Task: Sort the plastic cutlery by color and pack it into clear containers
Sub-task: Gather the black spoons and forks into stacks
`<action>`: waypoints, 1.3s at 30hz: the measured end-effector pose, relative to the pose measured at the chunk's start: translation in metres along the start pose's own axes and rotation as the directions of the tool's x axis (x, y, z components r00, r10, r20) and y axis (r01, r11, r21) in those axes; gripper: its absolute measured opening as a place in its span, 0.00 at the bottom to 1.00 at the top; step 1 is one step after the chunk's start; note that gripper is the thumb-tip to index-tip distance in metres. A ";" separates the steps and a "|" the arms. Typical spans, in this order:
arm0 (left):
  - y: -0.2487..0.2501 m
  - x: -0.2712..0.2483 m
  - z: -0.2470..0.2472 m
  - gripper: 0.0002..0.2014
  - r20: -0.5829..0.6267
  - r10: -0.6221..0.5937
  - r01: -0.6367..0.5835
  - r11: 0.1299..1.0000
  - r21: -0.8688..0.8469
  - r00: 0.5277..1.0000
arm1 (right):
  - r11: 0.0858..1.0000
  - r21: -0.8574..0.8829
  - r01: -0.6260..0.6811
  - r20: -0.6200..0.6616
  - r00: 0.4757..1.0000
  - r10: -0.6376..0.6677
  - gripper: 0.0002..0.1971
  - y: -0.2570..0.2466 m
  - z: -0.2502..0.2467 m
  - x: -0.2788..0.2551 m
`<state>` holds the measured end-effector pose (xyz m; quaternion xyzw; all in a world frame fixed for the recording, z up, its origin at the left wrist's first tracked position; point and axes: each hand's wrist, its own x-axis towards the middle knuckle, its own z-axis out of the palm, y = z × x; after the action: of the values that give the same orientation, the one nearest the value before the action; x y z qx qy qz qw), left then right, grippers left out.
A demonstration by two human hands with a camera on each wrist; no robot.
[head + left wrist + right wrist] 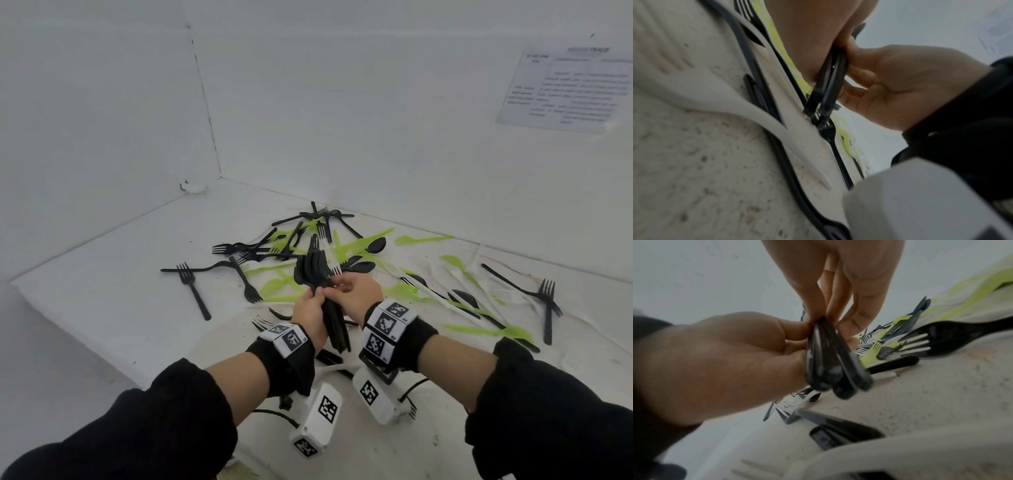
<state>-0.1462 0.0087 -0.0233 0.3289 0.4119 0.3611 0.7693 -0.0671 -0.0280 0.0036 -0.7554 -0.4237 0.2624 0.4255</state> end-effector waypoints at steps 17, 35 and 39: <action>0.047 0.037 -0.035 0.17 0.076 -0.048 0.037 0.990 0.134 0.996 | 0.994 0.090 -0.060 0.065 0.996 0.054 0.17 -0.015 0.040 0.043; 0.080 0.077 -0.052 0.09 0.145 -0.142 0.122 0.983 0.137 0.979 | 0.818 -0.444 -0.365 -0.063 0.924 0.378 0.10 -0.013 0.002 0.101; 0.084 0.081 -0.051 0.08 0.167 -0.193 0.172 0.976 0.134 0.967 | 0.607 -0.736 -0.301 -0.055 0.920 0.389 0.13 0.001 -0.007 0.113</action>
<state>-0.1823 0.1301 -0.0108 0.3657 0.3904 0.2328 0.8122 -0.0040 0.0663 0.0022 -0.9128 -0.3618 0.1892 0.0051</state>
